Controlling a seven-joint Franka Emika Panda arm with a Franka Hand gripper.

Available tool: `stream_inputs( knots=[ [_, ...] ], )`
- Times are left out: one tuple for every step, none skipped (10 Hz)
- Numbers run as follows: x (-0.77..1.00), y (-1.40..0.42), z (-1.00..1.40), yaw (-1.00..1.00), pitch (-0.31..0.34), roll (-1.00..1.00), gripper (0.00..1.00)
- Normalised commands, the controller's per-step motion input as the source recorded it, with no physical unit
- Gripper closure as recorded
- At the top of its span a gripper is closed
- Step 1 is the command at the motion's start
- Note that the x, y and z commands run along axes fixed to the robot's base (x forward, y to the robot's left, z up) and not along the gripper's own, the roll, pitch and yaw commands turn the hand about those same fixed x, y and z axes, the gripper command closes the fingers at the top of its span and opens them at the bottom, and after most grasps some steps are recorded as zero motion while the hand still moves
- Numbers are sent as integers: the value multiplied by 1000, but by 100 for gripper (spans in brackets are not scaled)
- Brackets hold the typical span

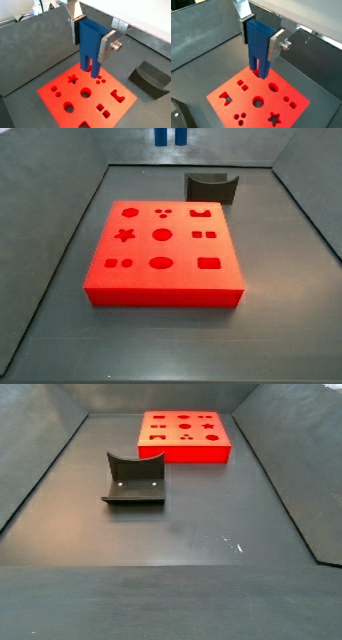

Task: Insert the square-circle object.

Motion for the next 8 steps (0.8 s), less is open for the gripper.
stream_inputs(
  knots=[
    [0, -394, -486, 129, -167, 11, 100],
    [-3, -666, -806, 194, -156, 147, 100],
    [-117, -643, -931, 77, -133, 71, 100],
    [-311, -457, -1000, 26, -60, 70, 100],
    [-540, -183, -1000, 0, -33, 89, 100],
    [-717, -23, -1000, 0, -41, 39, 100],
    [-694, 0, -980, -46, -50, 0, 100],
    [-560, 0, -957, -123, -66, 0, 100]
  ],
)
